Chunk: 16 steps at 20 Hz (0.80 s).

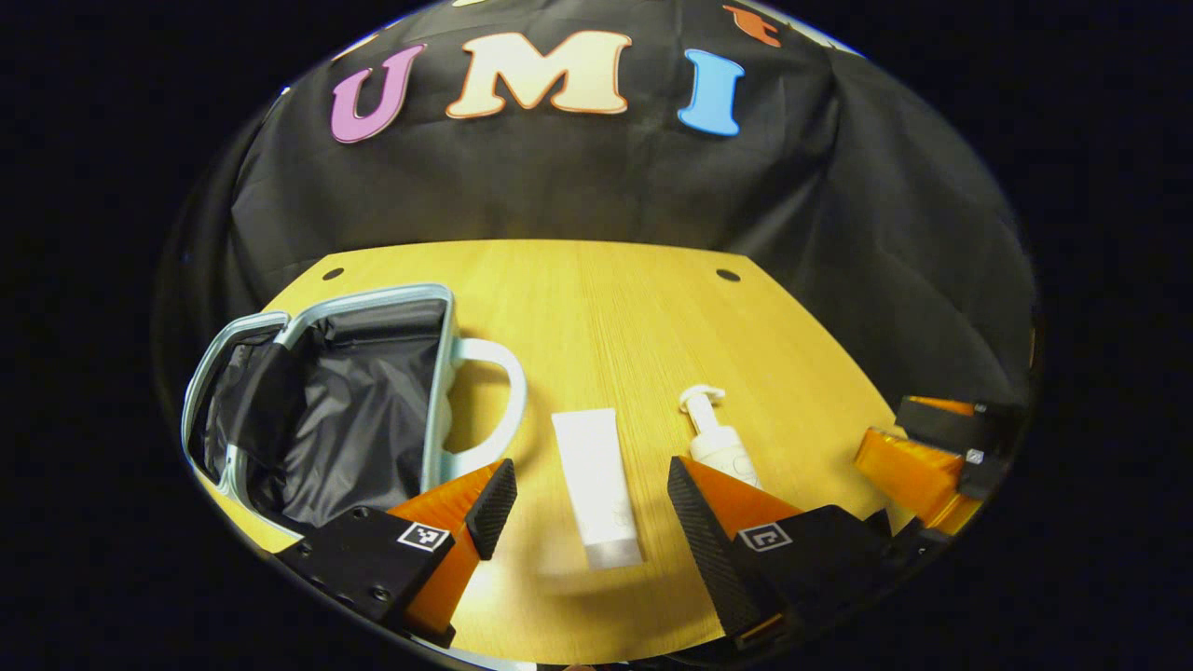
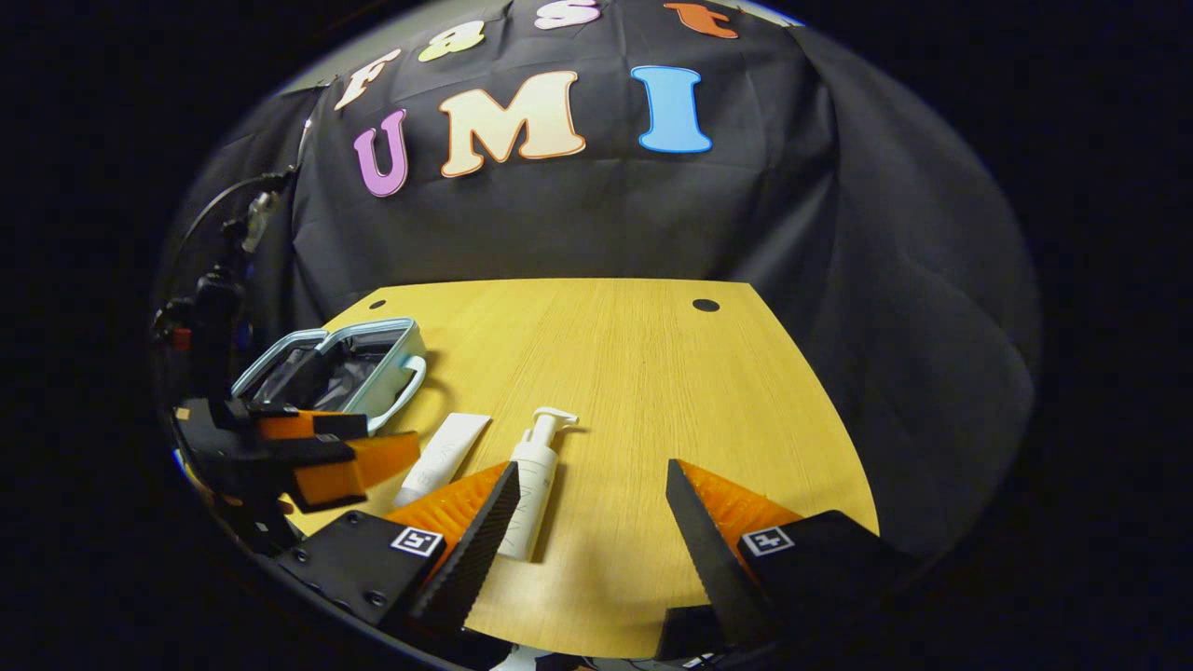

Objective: First open the suitcase, pack the skin care products into it, and then close the suitcase.

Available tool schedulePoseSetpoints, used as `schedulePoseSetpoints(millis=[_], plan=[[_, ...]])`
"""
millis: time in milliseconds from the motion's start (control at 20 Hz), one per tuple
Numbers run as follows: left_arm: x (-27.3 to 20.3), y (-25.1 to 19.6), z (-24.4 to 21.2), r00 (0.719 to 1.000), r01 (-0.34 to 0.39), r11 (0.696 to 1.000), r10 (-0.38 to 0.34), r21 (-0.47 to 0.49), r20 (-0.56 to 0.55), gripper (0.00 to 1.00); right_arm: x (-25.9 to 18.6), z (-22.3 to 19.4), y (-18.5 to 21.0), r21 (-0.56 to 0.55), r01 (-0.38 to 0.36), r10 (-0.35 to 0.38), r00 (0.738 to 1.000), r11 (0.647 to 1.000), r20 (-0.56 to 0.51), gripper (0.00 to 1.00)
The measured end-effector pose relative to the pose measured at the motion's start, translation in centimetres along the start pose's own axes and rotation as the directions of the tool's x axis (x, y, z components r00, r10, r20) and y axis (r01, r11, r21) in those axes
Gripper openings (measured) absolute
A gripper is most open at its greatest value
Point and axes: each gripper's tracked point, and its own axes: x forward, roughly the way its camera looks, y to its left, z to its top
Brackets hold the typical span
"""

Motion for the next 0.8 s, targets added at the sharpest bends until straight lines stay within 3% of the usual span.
schedulePoseSetpoints(millis=[300, 400, 500, 750, 800], plan=[[4.1, -0.6, -4.7, 0.991, -0.013, 1.0, 0.013, 0.003, -0.132, 0.97, -2.5, -0.8, -1.9, -0.015, 0.022, -0.022, 1.0, 1.0, 0.002, 1.0], [4.4, 0.6, -4.3, 0.992, -0.067, 0.996, 0.073, 0.059, -0.107, 0.94, -3.3, -0.6, -2.7, -0.02, 0.039, -0.039, 0.999, 0.999, 0.012, 1.0], [4.7, 0.5, -4.5, 0.991, -0.074, 0.996, 0.079, 0.048, -0.106, 0.63, -3.8, -0.3, -3.2, -0.015, 0.052, -0.052, 0.998, 0.999, 0.023, 1.0], [4.8, 0.1, -4.1, 0.989, -0.043, 0.998, 0.047, 0.036, -0.137, 0.4, -3.7, -0.1, -2.4, 0.0, 0.051, -0.051, 0.998, 0.999, 0.028, 1.0], [4.8, 0.2, -3.8, 0.991, -0.035, 0.999, 0.039, 0.03, -0.131, 0.3, -3.5, -0.1, -1.9, -0.003, 0.044, -0.044, 0.999, 0.999, 0.027, 1.0]])
